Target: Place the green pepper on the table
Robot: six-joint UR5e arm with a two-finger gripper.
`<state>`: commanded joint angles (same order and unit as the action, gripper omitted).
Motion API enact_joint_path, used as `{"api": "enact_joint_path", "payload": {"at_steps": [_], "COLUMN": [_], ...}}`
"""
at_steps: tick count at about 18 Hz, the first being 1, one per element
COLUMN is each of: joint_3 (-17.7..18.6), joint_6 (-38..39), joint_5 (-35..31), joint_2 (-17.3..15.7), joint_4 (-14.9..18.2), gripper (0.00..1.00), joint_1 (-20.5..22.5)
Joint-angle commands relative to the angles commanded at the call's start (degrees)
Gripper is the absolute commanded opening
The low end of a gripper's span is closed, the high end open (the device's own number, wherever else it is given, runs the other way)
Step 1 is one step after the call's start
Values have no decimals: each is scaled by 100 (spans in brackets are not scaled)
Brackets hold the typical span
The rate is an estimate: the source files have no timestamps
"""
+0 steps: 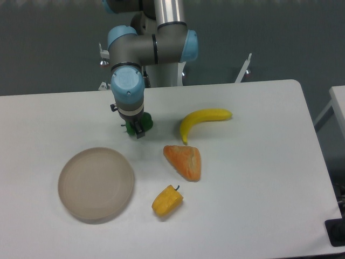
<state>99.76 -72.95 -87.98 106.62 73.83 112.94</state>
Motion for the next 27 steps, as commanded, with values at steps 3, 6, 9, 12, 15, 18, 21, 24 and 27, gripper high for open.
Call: {"api": "enact_joint_path", "payload": {"at_steps": [3,6,9,12,15,18,21,24,27], "joint_3": [-193,-534,-835,-888,-905,-1238,-1686,-1776,-1828], "joint_6": [0,-114,-585,-1036,-1546,-1696,-1705,-1722,-1775], "joint_5": [-61,-53,-53,-53,-61,-61,-210,-597,-571], "joint_2": [-1,-158,-176,-133,-27,148,359,474,588], "joint_4": [18,-9,27,35,53,70,368,545,492], "gripper": [100,100,100,100,100,100,100,100,100], "joint_1": [114,648,1184,1703,2161,2259,2250,2250,2250]}}
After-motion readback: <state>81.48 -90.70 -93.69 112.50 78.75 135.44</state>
